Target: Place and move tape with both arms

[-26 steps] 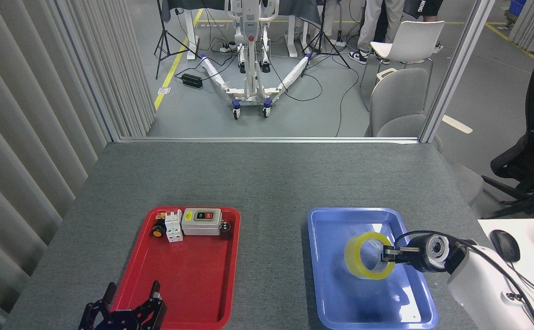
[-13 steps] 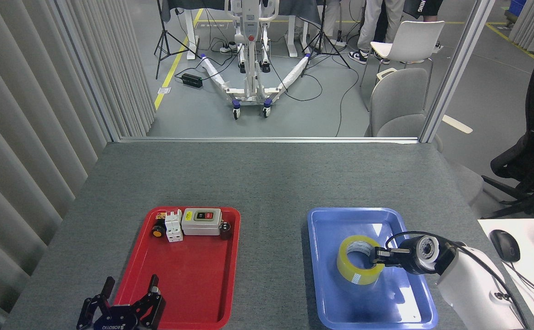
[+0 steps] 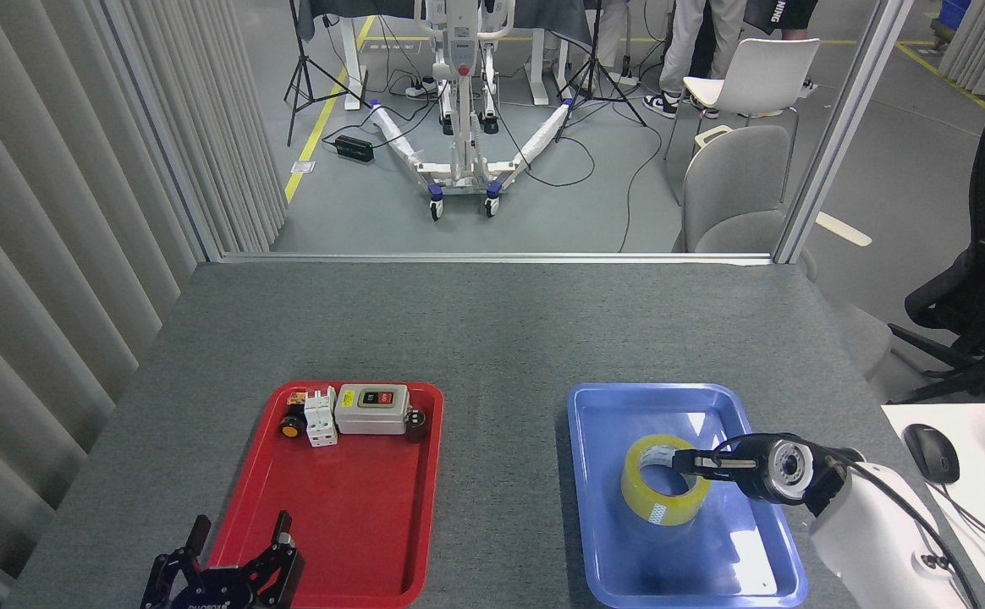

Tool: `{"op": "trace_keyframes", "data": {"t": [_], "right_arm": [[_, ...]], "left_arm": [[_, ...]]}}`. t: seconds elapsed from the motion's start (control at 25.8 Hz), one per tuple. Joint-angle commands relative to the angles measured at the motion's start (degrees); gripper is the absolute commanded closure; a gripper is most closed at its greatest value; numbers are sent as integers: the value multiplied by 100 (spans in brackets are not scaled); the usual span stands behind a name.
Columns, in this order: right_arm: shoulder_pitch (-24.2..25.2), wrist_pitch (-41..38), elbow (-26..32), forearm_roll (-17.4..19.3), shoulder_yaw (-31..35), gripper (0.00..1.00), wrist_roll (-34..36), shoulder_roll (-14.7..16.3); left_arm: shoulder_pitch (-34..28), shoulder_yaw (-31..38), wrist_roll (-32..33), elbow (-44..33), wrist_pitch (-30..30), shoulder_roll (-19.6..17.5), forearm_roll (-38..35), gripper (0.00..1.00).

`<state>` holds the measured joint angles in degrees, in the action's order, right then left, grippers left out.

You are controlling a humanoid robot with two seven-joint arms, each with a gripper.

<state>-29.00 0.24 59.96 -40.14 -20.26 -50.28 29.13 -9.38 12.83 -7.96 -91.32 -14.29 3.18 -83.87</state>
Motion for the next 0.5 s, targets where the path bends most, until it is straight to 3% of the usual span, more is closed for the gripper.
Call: {"op": "trace_keyframes", "data": {"t": [0.0, 0.15, 0.23, 0.39, 0.46], "right_arm": [[421, 20, 658, -2, 58, 6, 738, 76], [1063, -32, 1290, -73, 436, 1, 2048, 269], [1353, -32, 1703, -292, 559, 1, 2830, 295], [1915, 38, 2143, -1839, 682, 1, 4719, 243], [2311, 38, 2424, -2358, 893, 1, 5370, 190]], "left_arm": [[15, 9, -4, 9, 14, -19, -7, 1], [156, 9, -4, 9, 14, -10, 2, 1], [199, 9, -4, 9, 14, 7, 2, 1], [261, -61, -4, -97, 5, 69, -7, 1], [270, -273, -4, -220, 32, 87, -16, 1]]}}
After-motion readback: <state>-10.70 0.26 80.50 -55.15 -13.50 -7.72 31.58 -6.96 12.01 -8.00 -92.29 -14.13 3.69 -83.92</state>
